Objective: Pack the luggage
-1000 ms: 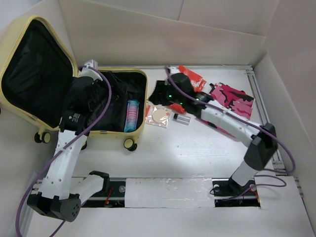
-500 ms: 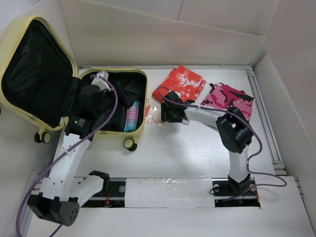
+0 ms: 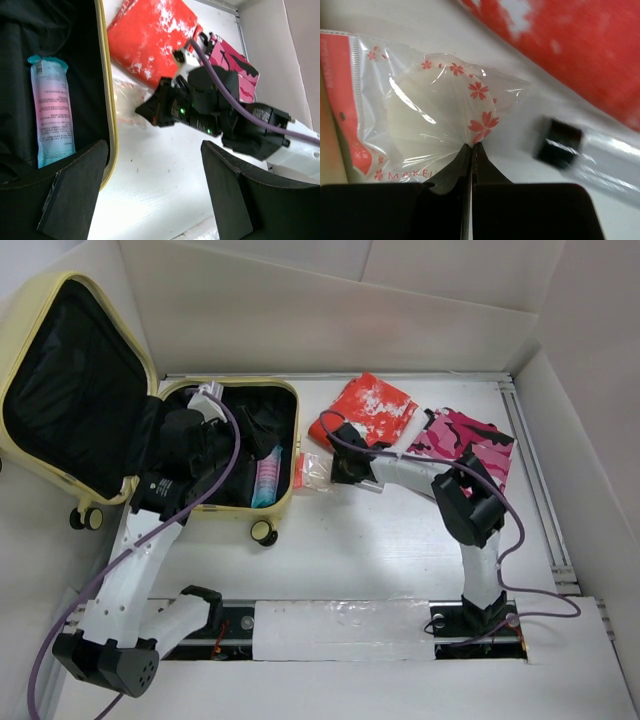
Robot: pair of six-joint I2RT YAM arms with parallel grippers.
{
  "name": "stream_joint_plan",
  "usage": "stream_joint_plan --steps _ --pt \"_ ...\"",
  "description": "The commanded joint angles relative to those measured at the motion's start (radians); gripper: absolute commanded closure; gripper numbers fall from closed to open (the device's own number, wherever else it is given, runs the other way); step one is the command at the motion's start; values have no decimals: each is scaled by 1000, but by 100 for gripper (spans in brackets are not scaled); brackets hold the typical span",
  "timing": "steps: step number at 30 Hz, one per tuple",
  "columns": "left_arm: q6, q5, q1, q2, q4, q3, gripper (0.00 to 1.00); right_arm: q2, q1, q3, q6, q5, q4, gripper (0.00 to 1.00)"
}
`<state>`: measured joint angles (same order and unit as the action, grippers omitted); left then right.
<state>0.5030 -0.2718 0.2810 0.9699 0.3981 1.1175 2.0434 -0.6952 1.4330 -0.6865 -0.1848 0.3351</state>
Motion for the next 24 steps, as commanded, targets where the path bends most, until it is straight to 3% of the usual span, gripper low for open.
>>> stream_joint_plan --steps 1,7,10,13,17,18,20,21,24 --pt "-37 26 4 18 -31 116 28 -138 -15 -60 -21 -60 19 100" --pt "-37 26 4 70 -41 264 28 -417 -27 -92 42 -154 129 100" --pt "-37 26 4 79 -22 318 28 -468 -38 -57 62 -128 139 100" --pt "-24 39 4 79 -10 389 28 -451 -67 36 88 -24 84 100" --pt "-15 88 4 79 16 476 28 -234 -127 257 71 174 15 100" --pt "-15 88 4 79 27 487 28 -188 -136 311 58 220 -16 95" --pt "-26 88 4 79 27 496 28 -96 -147 500 45 344 10 73" --pt "-26 97 4 79 27 487 28 -28 -147 556 36 358 92 48" --pt "-26 97 4 69 27 447 28 -64 -115 546 80 299 154 25"
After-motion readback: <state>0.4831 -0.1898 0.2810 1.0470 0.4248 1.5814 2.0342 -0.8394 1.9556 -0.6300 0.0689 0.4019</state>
